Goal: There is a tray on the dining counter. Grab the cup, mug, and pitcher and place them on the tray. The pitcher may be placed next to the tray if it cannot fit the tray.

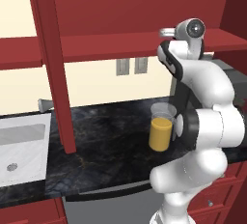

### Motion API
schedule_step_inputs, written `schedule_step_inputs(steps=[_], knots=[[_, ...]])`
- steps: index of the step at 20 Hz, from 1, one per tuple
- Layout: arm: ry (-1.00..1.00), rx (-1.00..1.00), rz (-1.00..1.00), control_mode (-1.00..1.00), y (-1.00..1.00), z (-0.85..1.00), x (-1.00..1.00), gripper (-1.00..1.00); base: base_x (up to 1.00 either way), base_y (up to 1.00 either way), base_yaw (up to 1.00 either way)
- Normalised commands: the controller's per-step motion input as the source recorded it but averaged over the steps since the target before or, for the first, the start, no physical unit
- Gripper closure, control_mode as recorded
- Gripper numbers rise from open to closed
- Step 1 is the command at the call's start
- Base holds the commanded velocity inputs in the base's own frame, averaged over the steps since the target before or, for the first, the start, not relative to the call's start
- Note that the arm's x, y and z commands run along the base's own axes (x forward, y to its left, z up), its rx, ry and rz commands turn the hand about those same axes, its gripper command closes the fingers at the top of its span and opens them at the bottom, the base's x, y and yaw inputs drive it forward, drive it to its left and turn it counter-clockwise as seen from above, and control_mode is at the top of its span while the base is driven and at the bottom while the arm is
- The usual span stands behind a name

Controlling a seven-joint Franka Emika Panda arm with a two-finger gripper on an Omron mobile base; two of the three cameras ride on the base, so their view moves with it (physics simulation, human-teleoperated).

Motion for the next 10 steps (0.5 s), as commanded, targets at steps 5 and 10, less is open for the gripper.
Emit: schedule_step_inputs(steps=[5,10], knots=[[0.00,0.00,0.00,-1.00,-0.01,0.00,0.19,-1.00,0.00,0.00,0.00],[0.00,0.00,0.00,-1.00,-0.04,0.00,0.13,-1.00,0.00,0.00,0.00]])
